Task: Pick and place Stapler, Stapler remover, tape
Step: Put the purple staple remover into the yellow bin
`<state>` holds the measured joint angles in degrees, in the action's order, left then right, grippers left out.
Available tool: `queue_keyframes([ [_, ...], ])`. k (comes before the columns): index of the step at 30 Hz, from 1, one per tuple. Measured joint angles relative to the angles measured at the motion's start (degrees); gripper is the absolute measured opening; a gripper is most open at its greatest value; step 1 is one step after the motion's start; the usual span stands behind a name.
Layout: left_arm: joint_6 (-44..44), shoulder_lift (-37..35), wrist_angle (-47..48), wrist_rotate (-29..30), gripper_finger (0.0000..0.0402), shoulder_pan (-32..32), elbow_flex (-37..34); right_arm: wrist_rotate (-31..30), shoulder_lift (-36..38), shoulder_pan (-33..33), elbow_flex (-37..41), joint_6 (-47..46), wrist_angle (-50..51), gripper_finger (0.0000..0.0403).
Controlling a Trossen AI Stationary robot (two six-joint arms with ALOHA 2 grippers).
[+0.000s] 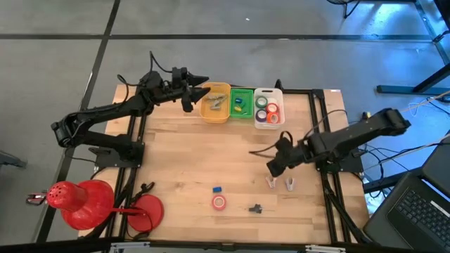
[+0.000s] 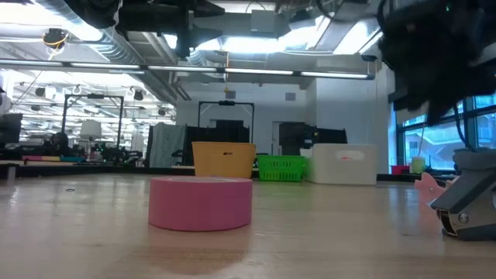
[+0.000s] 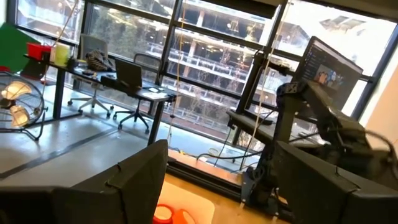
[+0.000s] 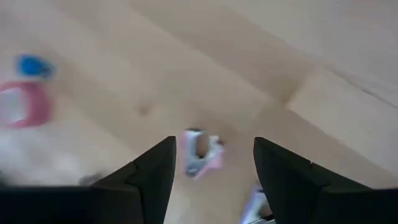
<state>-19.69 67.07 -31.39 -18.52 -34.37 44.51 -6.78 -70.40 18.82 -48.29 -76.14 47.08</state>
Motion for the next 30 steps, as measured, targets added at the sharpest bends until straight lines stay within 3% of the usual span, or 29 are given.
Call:
queue_keyframes([
  [9, -0.3, 0.0, 1.4, 0.0, 0.0281, 0.0, 0.0, -5.9, -0.6, 5.6, 6.7, -21.4, 1.9, 0.0208],
  [19, 0.9, 0.0, 2.1, 0.0, 0.0281, 0.0, 0.0, -5.7, -0.6, 15.2, 8.2, -47.4, 6.3, 0.0208],
  [30, 2.0, 0.0, 2.1, 0.0, 0.0281, 0.0, 0.0, -1.1, -1.2, 22.8, 8.2, -56.5, 7.7, 0.0208],
])
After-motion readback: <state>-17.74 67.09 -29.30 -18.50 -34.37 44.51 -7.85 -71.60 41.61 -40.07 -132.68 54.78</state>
